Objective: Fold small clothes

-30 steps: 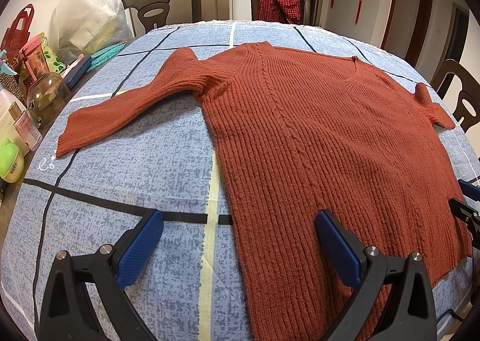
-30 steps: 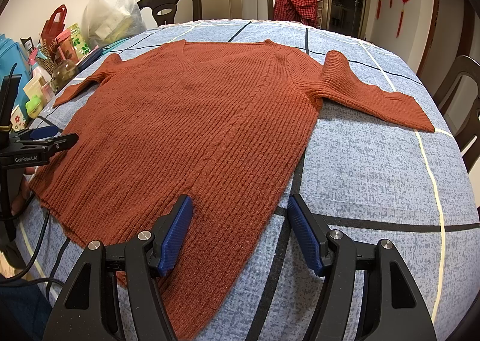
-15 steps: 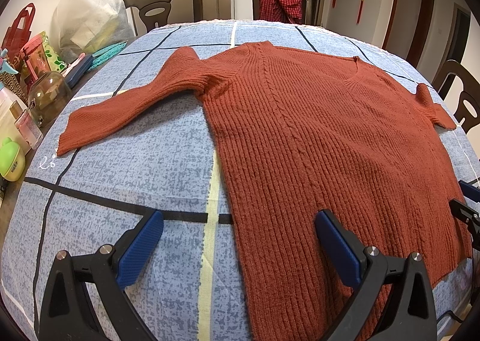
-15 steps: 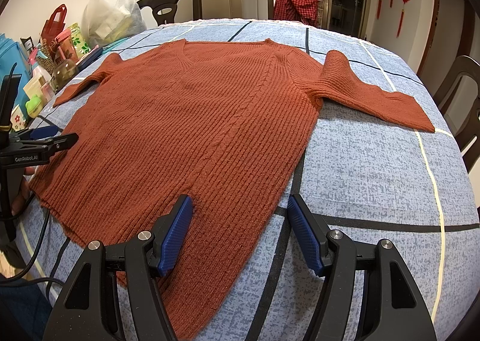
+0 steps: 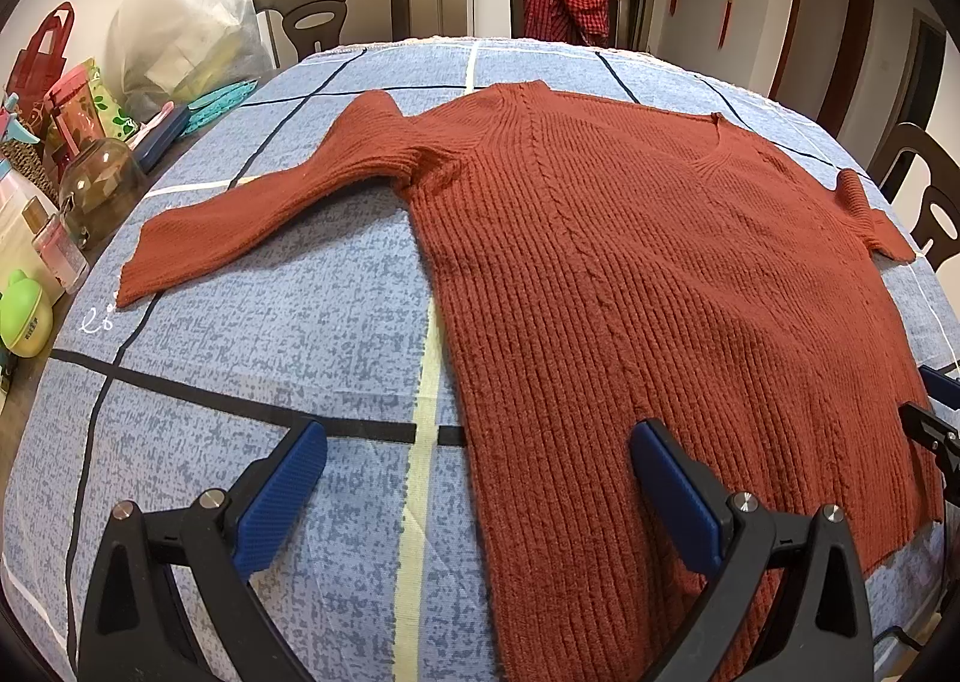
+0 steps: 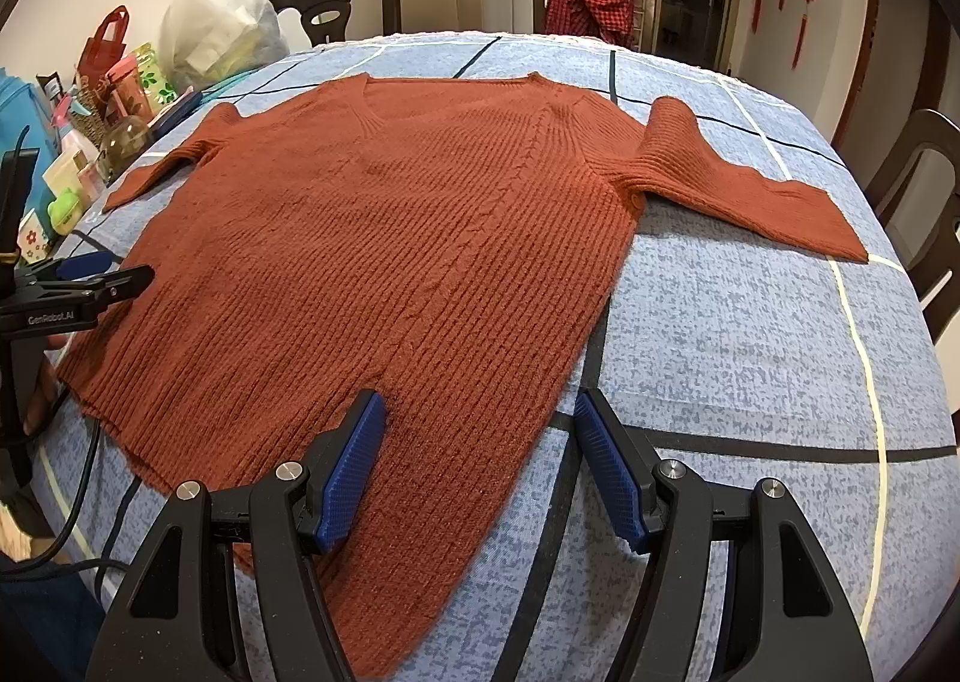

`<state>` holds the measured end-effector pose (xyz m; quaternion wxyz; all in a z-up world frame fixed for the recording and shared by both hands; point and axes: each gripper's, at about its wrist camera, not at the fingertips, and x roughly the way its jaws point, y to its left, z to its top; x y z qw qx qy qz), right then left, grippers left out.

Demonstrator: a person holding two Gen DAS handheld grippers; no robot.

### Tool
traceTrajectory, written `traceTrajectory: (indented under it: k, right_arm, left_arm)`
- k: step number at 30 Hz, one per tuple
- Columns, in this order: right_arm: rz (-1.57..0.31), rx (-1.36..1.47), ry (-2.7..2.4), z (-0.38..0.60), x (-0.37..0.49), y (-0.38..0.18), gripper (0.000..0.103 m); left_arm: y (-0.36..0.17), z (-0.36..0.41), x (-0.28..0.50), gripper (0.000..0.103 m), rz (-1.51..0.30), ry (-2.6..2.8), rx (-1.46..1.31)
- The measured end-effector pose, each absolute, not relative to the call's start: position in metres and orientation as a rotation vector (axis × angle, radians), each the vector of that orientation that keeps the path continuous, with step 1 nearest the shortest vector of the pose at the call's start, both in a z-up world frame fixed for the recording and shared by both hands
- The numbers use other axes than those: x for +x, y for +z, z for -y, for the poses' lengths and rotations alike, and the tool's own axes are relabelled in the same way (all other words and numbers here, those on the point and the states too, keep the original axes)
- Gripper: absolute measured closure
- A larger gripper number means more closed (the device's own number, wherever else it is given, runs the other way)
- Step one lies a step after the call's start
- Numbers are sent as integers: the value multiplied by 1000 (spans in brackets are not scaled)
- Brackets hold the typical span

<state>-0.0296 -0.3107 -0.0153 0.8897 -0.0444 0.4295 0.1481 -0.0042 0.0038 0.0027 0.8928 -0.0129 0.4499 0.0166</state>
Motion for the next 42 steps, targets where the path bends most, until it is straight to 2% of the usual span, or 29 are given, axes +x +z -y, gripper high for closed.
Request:
traceTrajectory:
  k: [29, 35, 42]
  right_arm:
    - [-907, -73, 326, 298, -17, -6, 37]
    - [-884, -89, 365, 286, -7, 1, 37]
    - [-870, -145, 422, 263, 10, 5, 37]
  left_arm:
    - [4, -11, -1, 3, -926, 22, -110]
    - [9, -36, 6, 4, -905, 49, -187]
    - [18, -100, 13, 9, -832, 180, -314]
